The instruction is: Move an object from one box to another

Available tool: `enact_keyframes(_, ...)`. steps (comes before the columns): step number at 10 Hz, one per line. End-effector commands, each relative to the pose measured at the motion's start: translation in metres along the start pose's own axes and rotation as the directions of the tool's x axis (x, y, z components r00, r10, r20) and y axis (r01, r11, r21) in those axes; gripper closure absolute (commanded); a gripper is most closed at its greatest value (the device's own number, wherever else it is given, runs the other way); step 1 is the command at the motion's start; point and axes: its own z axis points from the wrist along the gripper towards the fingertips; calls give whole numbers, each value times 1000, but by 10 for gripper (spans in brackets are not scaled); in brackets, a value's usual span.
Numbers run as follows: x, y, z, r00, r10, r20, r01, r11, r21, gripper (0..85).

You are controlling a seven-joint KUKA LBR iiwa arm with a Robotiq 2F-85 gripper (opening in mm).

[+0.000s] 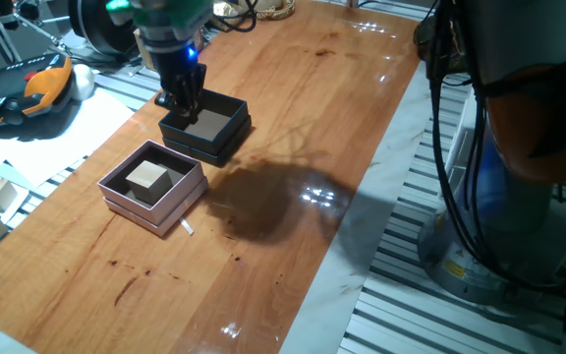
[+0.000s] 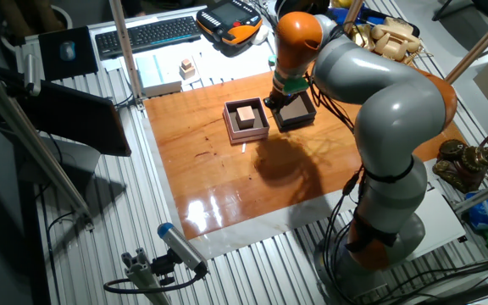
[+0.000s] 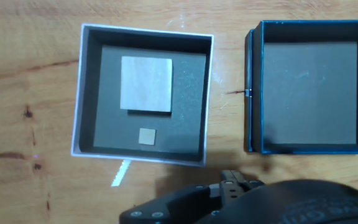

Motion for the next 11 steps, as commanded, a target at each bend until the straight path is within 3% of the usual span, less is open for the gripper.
enact_keyframes(1, -1, 0, 2, 1000, 5, -4, -5, 1000, -17, 850)
enact_keyframes(3, -2, 0, 14, 1000, 11, 7, -11, 1000, -2, 850)
enact_keyframes(4, -2, 0, 13, 1000, 13, 7, -13, 1000, -22, 850)
enact_keyframes(6, -2, 1, 8, 1000, 10, 4, -9, 1000, -22, 850)
enact_keyframes(9, -2, 1, 8, 1000, 13, 7, -13, 998, -59, 850)
enact_keyframes(11, -2, 1, 8, 1000, -3, -8, 3, 999, -47, 850)
